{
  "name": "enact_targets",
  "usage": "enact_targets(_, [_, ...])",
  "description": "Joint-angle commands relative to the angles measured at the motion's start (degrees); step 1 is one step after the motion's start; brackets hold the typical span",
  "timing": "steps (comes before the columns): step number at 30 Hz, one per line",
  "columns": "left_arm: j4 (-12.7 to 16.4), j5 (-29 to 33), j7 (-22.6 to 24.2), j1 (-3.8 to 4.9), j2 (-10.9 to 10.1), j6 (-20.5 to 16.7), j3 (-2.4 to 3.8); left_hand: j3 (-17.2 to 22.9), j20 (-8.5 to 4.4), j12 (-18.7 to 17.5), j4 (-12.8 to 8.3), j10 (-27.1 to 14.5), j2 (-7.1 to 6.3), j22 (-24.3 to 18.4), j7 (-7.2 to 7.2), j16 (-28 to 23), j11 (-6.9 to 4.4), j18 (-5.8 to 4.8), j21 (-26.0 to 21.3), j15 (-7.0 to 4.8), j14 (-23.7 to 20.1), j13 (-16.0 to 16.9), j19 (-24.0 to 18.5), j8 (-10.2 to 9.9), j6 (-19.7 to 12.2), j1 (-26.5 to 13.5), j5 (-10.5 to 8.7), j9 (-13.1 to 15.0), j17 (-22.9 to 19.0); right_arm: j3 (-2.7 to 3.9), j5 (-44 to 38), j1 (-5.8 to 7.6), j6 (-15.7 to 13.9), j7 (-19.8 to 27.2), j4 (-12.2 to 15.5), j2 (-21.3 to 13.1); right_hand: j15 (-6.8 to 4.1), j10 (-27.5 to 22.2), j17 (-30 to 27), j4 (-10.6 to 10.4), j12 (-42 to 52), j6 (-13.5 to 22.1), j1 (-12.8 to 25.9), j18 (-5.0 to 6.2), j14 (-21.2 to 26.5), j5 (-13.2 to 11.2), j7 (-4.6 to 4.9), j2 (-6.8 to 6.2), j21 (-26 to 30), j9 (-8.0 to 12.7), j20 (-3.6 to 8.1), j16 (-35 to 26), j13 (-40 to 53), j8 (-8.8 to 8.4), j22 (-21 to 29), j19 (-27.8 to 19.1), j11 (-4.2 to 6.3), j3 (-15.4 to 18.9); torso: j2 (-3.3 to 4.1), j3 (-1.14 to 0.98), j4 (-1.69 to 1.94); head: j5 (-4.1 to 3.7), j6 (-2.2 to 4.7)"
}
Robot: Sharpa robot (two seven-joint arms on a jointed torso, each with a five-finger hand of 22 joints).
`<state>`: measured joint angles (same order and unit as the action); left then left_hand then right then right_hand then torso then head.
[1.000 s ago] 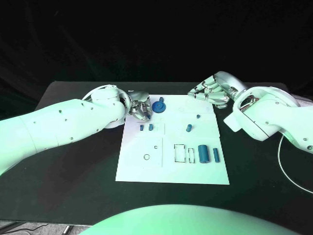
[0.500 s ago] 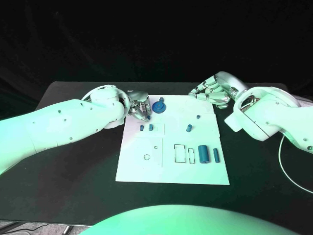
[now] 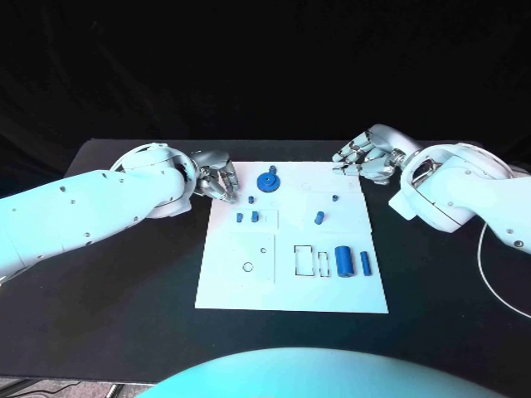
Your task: Assemble the parts on the task board
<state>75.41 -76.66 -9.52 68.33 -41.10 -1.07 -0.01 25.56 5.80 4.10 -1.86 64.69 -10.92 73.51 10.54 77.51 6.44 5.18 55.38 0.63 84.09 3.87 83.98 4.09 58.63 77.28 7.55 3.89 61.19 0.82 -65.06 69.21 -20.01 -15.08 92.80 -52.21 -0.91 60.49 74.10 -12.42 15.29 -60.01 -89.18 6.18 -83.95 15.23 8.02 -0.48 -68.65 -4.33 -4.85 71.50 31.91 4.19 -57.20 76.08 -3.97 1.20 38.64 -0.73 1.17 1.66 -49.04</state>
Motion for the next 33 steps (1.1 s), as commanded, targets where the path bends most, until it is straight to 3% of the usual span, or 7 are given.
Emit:
enact_targets(1, [0.4, 21.2, 6.6, 0.15, -1.4, -7.3, 0.13, 1.5, 0.24, 0.7, -0.5, 1.5, 1.68, -2.0, -0.30, -1.6, -0.41, 1.49, -4.1, 0.02, -0.6, 0.3, -0.5, 0.6, 1.4, 1.2, 0.17, 0.1, -2.9, 0.00, -13.0, -0.51, 6.6, 1.4, -1.4, 0.5, 0.19, 2.5, -0.5, 0.7, -4.5, -1.3, -2.5, 0.46, -1.7, -1.5, 0.08, -0.60, 0.5, 0.0, -0.22, -0.7, -6.1, -0.03, 0.4, -0.4, 0.10, -2.2, -0.05, -0.07, 0.10, -0.03, 0.22])
enact_targets(4, [0.9, 33.4, 12.0, 0.18, -2.4, -11.7, 0.05, 2.4, 0.02, 1.9, -0.5, 3.7, 2.59, -2.8, -0.65, -2.2, -1.00, 1.84, -5.9, -0.36, -1.1, 0.7, -1.0, 0.8, 1.7, 1.4, 0.12, 0.1, -4.1, 0.00, -19.5, -1.05, 7.7, 2.1, -2.2, 1.0, 0.19, 2.9, -1.2, 1.2, -6.2, -1.7, -3.5, 0.68, -1.5, -2.6, -0.41, -1.15, 1.2, 0.0, -0.13, -1.6, -8.8, -0.10, 1.4, -0.9, 0.12, -3.3, -0.03, -0.09, 0.01, 0.00, 0.45])
enact_targets(6, [1.8, 43.7, 15.9, 0.19, -3.2, -14.0, -0.16, 3.2, -0.07, 2.2, -0.5, 3.7, 3.10, -6.0, -0.63, -5.3, -0.95, 2.84, -12.7, -0.40, -3.5, 0.6, -3.1, 0.8, 1.8, 1.5, 0.09, 0.1, -9.5, 0.00, -23.8, -1.56, 8.3, 2.5, -2.6, 1.4, 0.21, 3.4, -2.4, 1.3, -7.5, -1.9, -3.7, 0.95, -1.1, -3.1, -0.77, -1.65, 2.3, 0.1, 0.03, -3.1, -11.2, -0.23, 2.8, -1.6, 0.26, -4.2, 0.02, -0.10, -0.09, -0.17, 0.72])
enact_targets(9, [3.0, 56.6, 19.0, 0.18, -4.2, -14.4, -0.47, 4.0, -0.15, 2.7, -1.1, 3.9, 3.39, -9.4, -0.75, -8.6, -1.10, 3.93, -20.1, -0.47, -6.2, 0.7, -5.7, 1.3, 2.6, 2.1, 0.12, 0.2, -15.2, -0.01, -29.1, -2.31, 9.0, 2.8, -3.3, 2.0, 0.19, 3.4, -4.6, 1.3, -8.8, -2.0, -3.7, 1.33, -0.6, -3.3, -1.10, -2.26, 4.0, 0.1, 0.16, -5.7, -13.6, -0.34, 4.9, -2.5, 0.29, -5.1, 0.09, -0.06, -0.06, -0.75, 1.14])
enact_targets(15, [5.2, 73.7, 23.2, 0.01, -5.4, -13.6, -1.04, 3.5, -0.29, 3.9, -1.3, 4.7, 3.39, -11.3, -1.09, -10.1, -1.49, 4.45, -23.8, -0.68, -7.6, 0.9, -7.1, 1.9, 3.3, 1.6, 0.01, 0.2, -17.8, -0.09, -36.9, -3.70, 10.6, 2.5, -5.1, 3.5, -0.59, 2.7, -7.3, 1.1, -10.9, -1.7, -3.4, 1.88, -0.2, -3.9, -1.67, -3.28, 6.7, 0.3, 0.88, -8.8, -17.7, -0.50, 8.3, -3.7, 0.63, -6.6, 0.13, -0.05, -0.07, -1.76, 1.96])
enact_targets(21, [6.3, 79.1, 25.4, -0.13, -6.2, -12.8, -1.22, 3.2, -0.38, 4.5, -1.5, 4.9, 3.52, -12.0, -1.25, -10.5, -1.66, 4.64, -25.3, -0.80, -8.1, 1.1, -7.6, 2.1, 3.5, 1.6, 0.00, 0.2, -18.6, -0.18, -39.8, -4.77, 12.2, 2.7, -6.3, 4.7, -0.89, 2.2, -8.4, 1.1, -11.6, -1.4, -3.1, 2.05, -0.2, -4.1, -1.76, -3.90, 8.0, 0.3, 1.21, -9.9, -20.5, -0.51, 9.7, -3.8, 0.62, -7.9, 0.11, -0.01, -0.07, -1.99, 2.16])
enact_targets(33, [7.2, 80.3, 26.4, -0.16, -6.7, -12.5, -1.26, 3.0, -0.42, 4.8, -1.6, 5.0, 3.60, -12.6, -1.31, -11.0, -1.72, 4.81, -26.6, -0.84, -8.5, 1.2, -8.0, 2.3, 3.6, 1.5, 0.02, 0.2, -19.5, -0.26, -40.5, -5.75, 15.0, 3.2, -7.2, 6.2, -1.22, 2.7, -8.8, 1.4, -11.4, -2.1, -3.1, 2.12, -0.5, -4.4, -1.99, -3.81, 8.8, 0.2, 1.55, -10.2, -23.2, -0.32, 10.5, -3.5, 0.83, -10.0, 0.17, 0.01, -0.03, -2.15, 1.91])
